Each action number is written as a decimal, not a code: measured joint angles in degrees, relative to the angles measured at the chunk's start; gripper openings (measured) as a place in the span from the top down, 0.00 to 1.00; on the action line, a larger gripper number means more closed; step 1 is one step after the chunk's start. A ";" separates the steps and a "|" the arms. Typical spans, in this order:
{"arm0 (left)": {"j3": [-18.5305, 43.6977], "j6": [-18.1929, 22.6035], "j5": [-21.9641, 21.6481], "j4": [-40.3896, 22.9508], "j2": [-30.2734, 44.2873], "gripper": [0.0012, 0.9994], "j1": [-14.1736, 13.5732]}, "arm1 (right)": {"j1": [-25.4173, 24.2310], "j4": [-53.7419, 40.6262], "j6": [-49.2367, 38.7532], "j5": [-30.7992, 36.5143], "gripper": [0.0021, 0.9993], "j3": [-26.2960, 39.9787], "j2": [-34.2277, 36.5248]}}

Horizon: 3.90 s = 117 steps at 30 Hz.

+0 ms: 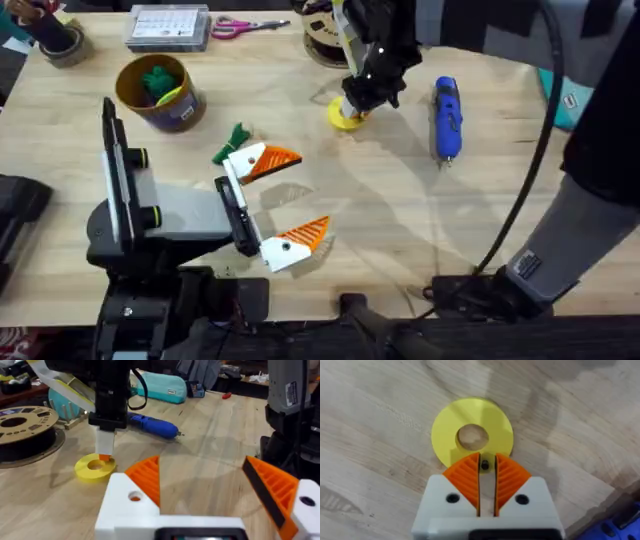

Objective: Pick up the gripper from the table and insert it into the empty holder that is missing its gripper. Then pick up a screw, insert it into the mounting hole, and use the screwdriver to tighten it. Finally, clean up the table by picking up the vegetable and placing it into the bucket.

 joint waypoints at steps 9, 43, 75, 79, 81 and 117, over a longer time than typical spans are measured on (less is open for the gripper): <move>0.00 0.01 -0.01 0.00 -0.01 0.01 0.00 | 0.00 0.68 0.14 -0.02 0.99 0.00 0.00; 0.00 0.02 0.00 0.00 0.00 0.01 0.00 | 0.00 -7.66 0.20 -0.02 1.00 8.26 0.00; 0.00 0.02 0.00 0.00 -0.02 0.01 0.00 | 10.50 -24.50 -5.26 -0.02 1.00 26.69 -10.47; 0.00 0.02 0.00 0.00 -0.02 0.01 0.00 | 13.76 -24.64 -6.75 -0.02 1.00 26.84 -10.49; 0.00 0.01 0.00 0.00 0.00 0.01 0.00 | 15.68 -25.10 -7.35 -0.02 1.00 27.64 -10.46; 0.00 0.00 0.00 0.00 0.00 0.01 0.00 | 34.92 -32.22 -18.51 -0.02 1.00 39.15 -7.17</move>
